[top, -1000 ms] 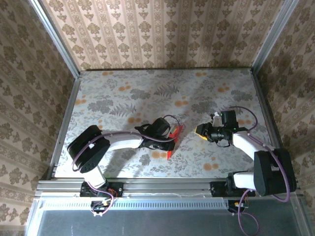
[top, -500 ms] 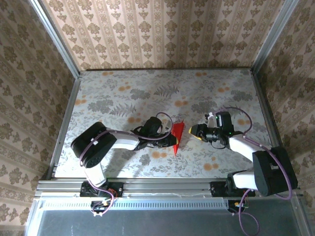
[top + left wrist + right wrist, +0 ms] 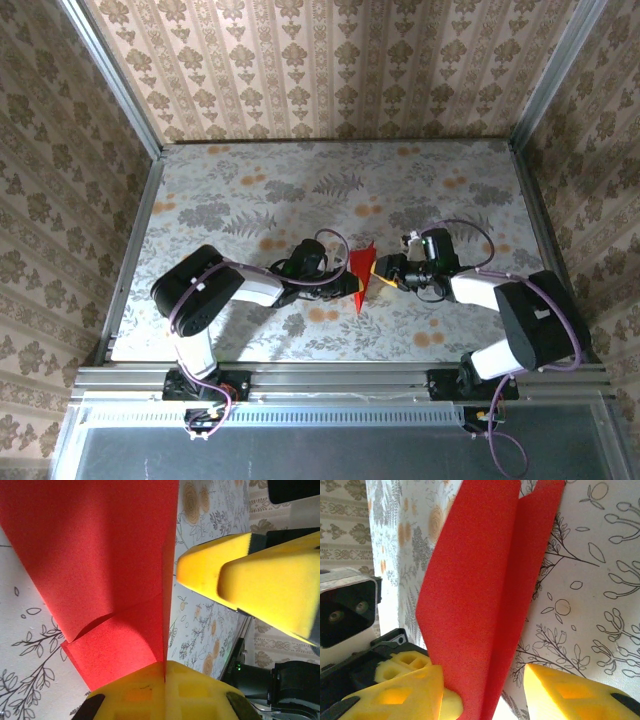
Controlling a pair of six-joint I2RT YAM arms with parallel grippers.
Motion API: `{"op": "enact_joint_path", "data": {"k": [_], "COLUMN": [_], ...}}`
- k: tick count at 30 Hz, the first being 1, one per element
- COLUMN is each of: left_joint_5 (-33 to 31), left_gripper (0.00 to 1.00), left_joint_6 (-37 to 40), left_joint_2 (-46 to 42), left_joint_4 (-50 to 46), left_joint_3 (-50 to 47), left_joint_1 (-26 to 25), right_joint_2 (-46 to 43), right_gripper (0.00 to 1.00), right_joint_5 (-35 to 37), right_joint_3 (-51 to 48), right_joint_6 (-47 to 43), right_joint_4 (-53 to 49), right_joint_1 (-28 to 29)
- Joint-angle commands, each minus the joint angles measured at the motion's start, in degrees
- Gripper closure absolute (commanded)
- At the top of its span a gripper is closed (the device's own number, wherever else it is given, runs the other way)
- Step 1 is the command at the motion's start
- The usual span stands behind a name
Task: Fold a paper plane with a square sheet of paper (fold left side to right side)
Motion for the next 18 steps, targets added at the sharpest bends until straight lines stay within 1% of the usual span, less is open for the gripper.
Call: {"op": "enact_joint_path", "data": {"k": [1, 18], "left_joint_5": [1.1, 1.6], "left_gripper": [1.00, 1.00], "left_joint_6": [-1.0, -1.6], "left_joint_2": [0.6, 2.0], "left_joint_4": [2.0, 3.7], "left_joint_3": [-0.5, -0.3], "left_joint_1": [0.4, 0.5], "right_joint_2": [2.3, 7.8], "right_gripper": [0.52, 0.57], "right_joint_5": [1.4, 1.9], "right_joint_3": [1.4, 4.1], "right_joint_6": [1.7, 2.4], "right_joint_4": [4.2, 6.9], "right_joint_1": [1.3, 3.1]}}
